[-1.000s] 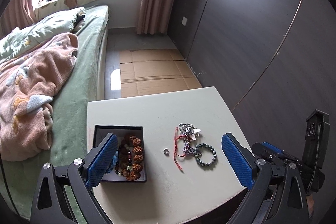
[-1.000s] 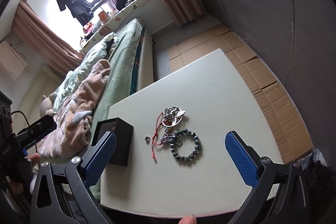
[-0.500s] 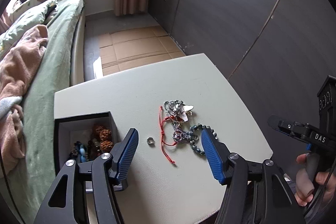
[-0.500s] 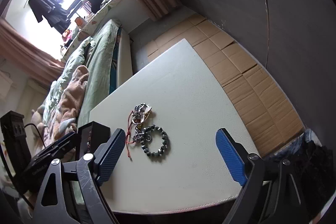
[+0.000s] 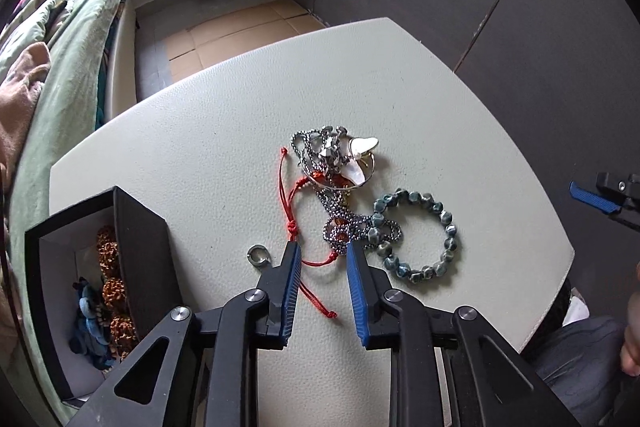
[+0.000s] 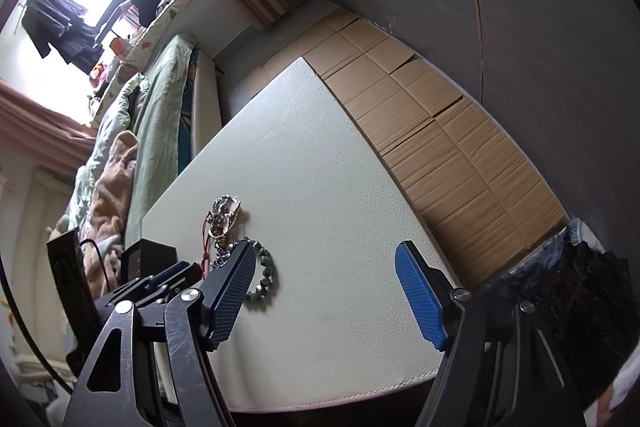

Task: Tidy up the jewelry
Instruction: 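Grasp the red string bracelet with the left tool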

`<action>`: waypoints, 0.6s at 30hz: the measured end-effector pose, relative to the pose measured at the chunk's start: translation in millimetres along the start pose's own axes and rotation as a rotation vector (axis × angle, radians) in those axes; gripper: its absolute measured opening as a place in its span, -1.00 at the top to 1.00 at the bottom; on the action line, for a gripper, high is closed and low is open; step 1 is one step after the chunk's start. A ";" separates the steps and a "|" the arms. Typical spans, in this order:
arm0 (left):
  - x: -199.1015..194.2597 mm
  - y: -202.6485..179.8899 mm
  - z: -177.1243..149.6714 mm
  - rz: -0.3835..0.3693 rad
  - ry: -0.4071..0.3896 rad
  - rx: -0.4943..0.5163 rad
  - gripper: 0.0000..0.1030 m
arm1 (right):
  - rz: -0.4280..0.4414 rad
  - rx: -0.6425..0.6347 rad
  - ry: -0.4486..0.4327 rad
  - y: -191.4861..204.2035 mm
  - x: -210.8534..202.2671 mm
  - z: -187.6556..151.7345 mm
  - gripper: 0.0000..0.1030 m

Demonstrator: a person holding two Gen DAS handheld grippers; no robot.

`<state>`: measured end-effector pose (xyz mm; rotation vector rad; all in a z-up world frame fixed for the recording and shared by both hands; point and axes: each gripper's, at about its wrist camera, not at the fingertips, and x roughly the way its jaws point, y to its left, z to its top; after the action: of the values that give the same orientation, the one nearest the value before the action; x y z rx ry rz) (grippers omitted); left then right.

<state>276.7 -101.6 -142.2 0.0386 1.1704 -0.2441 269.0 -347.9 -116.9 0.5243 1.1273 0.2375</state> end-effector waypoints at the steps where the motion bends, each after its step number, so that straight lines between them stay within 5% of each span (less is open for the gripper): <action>1: 2.7 -0.6 -0.6 0.010 -0.001 0.010 0.52 | 0.001 0.001 0.000 -0.2 0.9 0.2 -0.42; 14: 24.3 7.5 17.2 0.057 -0.018 -0.014 0.67 | 0.015 -0.017 0.018 11.4 12.5 -0.6 -0.42; 18: 23.8 5.5 15.7 0.085 -0.011 0.000 0.90 | 0.016 -0.036 0.028 17.5 18.4 -2.6 -0.40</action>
<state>300.8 -102.7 -158.3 0.0871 1.1553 -0.1692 275.8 -324.2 -123.4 0.4996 1.1449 0.2793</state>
